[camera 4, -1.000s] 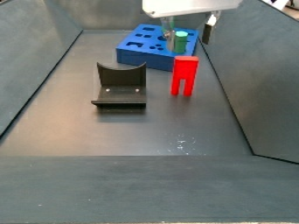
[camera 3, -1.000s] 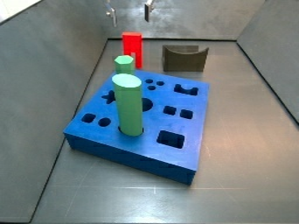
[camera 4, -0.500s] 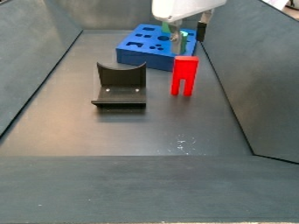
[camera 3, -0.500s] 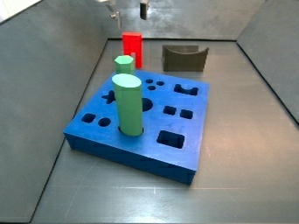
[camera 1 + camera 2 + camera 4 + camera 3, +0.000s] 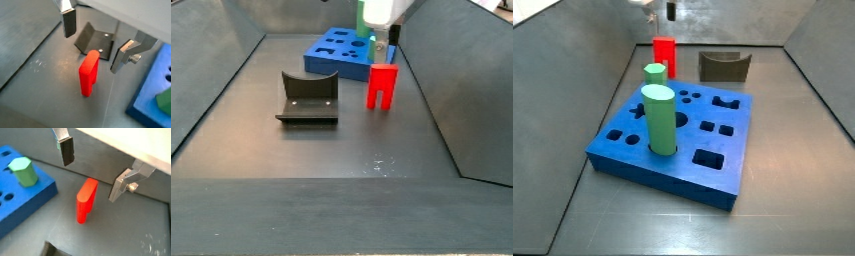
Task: Pick up the square-circle object. Move up. Place the square-circle object on the fixture. Regrasp the square-circle object. Rotate the square-circle object. Move to above the board. Insert the square-circle object.
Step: Rotate the square-circle object.
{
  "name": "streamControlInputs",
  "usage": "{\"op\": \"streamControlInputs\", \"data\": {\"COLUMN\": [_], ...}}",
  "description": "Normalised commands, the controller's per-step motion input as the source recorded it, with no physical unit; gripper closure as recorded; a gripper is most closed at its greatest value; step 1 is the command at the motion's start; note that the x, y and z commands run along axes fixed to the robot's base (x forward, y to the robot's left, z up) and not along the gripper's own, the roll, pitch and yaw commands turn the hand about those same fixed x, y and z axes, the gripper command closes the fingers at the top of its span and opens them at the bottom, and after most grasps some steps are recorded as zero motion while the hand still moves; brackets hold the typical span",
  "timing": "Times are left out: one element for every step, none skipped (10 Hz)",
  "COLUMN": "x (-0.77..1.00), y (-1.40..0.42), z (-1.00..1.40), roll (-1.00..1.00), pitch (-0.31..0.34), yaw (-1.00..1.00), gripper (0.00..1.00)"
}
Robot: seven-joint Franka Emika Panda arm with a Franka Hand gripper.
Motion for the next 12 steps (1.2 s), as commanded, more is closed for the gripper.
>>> {"op": "streamControlInputs", "data": {"x": [0.02,0.02,0.02,0.02,0.02,0.02,0.02,0.02,0.02,0.02,0.02,0.02], "y": [0.00,0.00,0.00,0.00,0.00,0.00,0.00,0.00,0.00,0.00,0.00,0.00], "z": [-0.01,-0.01,-0.01,-0.01,-0.01,-0.01,-0.01,-0.01,-0.01,-0.01,-0.01,-0.01], "roll": [-0.01,-0.01,-0.01,-0.01,-0.02,-0.02,-0.02,-0.02,-0.02,-0.02,-0.02,-0.02], "pitch": [0.004,0.004,0.004,0.005,0.005,0.005,0.005,0.005,0.006,0.006,0.006,0.007], "yaw": [1.00,1.00,1.00,1.00,1.00,1.00,1.00,1.00,1.00,1.00,1.00,1.00], "gripper": [0.00,0.00,0.00,0.00,0.00,0.00,0.00,0.00,0.00,0.00,0.00,0.00]}}
